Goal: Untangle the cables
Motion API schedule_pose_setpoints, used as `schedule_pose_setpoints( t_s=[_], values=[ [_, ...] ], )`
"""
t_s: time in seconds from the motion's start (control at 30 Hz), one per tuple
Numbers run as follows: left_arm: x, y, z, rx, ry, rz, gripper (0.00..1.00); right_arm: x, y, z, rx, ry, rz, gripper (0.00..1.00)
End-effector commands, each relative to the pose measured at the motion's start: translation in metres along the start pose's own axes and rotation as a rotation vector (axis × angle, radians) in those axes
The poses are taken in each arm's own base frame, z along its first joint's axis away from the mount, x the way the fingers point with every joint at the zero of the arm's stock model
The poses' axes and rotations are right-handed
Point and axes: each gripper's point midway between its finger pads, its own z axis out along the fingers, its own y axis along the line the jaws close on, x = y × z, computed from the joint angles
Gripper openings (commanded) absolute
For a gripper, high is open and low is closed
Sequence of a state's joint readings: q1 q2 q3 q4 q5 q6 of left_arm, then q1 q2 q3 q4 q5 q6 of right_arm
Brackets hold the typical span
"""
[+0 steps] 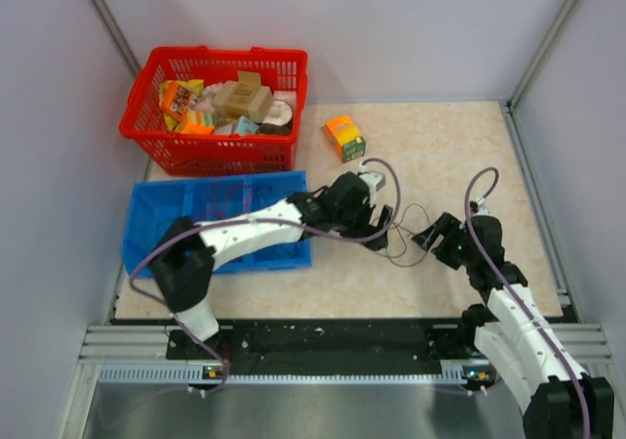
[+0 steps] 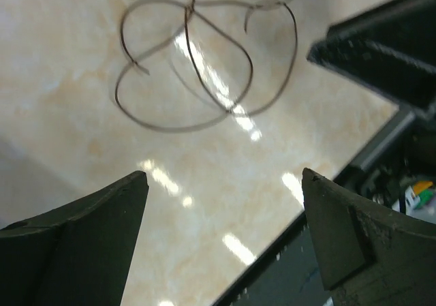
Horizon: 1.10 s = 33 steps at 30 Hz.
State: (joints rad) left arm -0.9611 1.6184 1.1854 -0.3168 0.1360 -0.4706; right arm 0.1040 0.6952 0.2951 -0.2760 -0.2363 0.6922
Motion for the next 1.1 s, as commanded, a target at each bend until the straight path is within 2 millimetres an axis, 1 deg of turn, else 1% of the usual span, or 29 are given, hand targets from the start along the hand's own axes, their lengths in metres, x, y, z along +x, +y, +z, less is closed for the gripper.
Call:
schedule_pose_setpoints(
  t_s=[0.0,0.03,0.07,0.17,0.2,0.3,0.33,0.43,0.53,0.6,0.73,0.8,0.9,0.93,0.97,1.0,1.07],
  values=[
    [-0.034,0.017,0.036,-0.154,0.02,0.023,0.98,-0.03,-0.002,-0.005,0.076,-0.083,-0.015,0.71],
    [-0.037,0.022,0.047,-0.193,0.031,0.03,0.98,-0.032,-0.005,-0.005,0.085,-0.093,-0.014,0.71],
    [-0.037,0.024,0.056,-0.203,0.051,0.028,0.98,-0.034,-0.007,-0.005,0.091,-0.106,-0.014,0.71],
    [-0.03,0.028,0.083,-0.205,0.103,0.048,0.98,-0.038,-0.014,-0.004,0.085,-0.134,-0.008,0.71],
    [-0.027,0.023,0.088,-0.181,0.13,0.045,0.98,-0.037,-0.018,-0.004,0.083,-0.134,0.003,0.71],
    [-0.014,0.025,0.099,-0.187,0.18,0.049,0.98,-0.037,-0.027,-0.003,0.065,-0.135,0.04,0.71],
    [-0.008,0.028,0.101,-0.194,0.197,0.05,0.98,-0.035,-0.03,-0.002,0.061,-0.13,0.048,0.7],
    [0.008,0.04,0.106,-0.241,0.245,0.057,0.92,-0.034,-0.028,-0.001,0.037,-0.126,0.046,0.7],
    [0.014,0.051,0.105,-0.315,0.254,0.073,0.82,-0.035,-0.027,-0.001,0.028,-0.133,0.036,0.7],
    [0.016,0.056,0.104,-0.351,0.249,0.101,0.79,-0.037,-0.024,-0.001,0.009,-0.141,0.024,0.7],
    [0.018,0.066,0.103,-0.417,0.254,0.145,0.58,-0.037,-0.022,-0.001,-0.005,-0.15,0.019,0.69],
    [0.021,0.07,0.097,-0.448,0.263,0.143,0.49,-0.037,-0.021,-0.001,-0.01,-0.152,0.016,0.69],
    [0.019,0.08,0.082,-0.521,0.234,0.165,0.25,-0.037,-0.021,-0.002,-0.017,-0.156,0.013,0.69],
    [0.016,0.08,0.076,-0.531,0.216,0.171,0.17,-0.036,-0.02,-0.002,-0.019,-0.158,0.014,0.69],
    [0.015,0.081,0.07,-0.541,0.202,0.176,0.14,-0.036,-0.02,-0.002,-0.022,-0.16,0.011,0.69],
    [0.013,0.079,0.064,-0.539,0.186,0.178,0.14,-0.037,-0.019,-0.003,-0.025,-0.163,0.011,0.69],
    [0.009,0.074,0.054,-0.523,0.159,0.174,0.16,-0.037,-0.019,-0.003,-0.027,-0.163,0.009,0.69]
  ],
)
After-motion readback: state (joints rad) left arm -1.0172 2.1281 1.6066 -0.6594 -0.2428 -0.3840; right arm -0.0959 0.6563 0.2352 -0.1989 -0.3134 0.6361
